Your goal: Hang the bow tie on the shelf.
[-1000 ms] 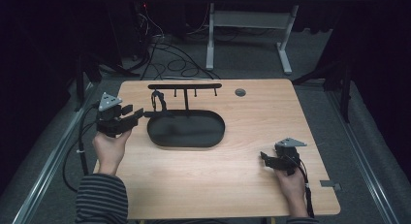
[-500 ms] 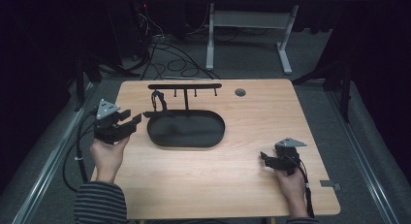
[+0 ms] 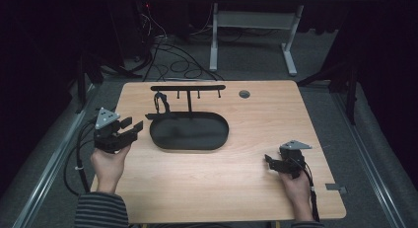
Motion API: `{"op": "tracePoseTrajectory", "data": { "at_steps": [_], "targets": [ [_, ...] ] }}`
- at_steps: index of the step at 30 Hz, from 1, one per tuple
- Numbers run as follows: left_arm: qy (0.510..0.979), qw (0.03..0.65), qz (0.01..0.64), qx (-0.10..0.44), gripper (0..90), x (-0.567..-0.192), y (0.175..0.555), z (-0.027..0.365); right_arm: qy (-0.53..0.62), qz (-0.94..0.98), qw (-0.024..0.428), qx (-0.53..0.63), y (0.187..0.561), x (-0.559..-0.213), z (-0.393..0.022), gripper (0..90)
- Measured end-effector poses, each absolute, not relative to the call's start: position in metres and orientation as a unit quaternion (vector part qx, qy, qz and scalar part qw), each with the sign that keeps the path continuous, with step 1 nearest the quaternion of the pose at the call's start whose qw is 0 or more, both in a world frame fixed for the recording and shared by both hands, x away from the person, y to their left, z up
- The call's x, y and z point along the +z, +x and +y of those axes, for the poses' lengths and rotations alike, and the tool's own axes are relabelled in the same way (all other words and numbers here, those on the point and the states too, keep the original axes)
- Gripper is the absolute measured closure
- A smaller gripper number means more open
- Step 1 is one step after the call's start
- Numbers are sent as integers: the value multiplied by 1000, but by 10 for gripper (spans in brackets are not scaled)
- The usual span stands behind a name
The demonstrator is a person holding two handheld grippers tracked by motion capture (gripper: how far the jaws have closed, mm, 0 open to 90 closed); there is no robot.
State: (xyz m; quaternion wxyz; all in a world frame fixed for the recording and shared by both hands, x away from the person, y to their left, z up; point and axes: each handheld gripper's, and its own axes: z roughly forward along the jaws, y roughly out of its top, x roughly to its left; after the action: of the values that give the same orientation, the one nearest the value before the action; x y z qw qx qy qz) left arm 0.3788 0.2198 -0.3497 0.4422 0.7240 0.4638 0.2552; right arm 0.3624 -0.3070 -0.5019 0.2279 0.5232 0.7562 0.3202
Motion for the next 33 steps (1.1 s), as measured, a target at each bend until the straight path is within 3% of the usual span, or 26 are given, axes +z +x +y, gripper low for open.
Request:
{"op": "tracePoseTrajectory", "data": {
  "at_steps": [33],
  "targets": [
    [716, 453, 480, 227, 547, -383, 356, 232, 523, 756, 229, 321, 362, -502, -307, 322]
  ]
}}
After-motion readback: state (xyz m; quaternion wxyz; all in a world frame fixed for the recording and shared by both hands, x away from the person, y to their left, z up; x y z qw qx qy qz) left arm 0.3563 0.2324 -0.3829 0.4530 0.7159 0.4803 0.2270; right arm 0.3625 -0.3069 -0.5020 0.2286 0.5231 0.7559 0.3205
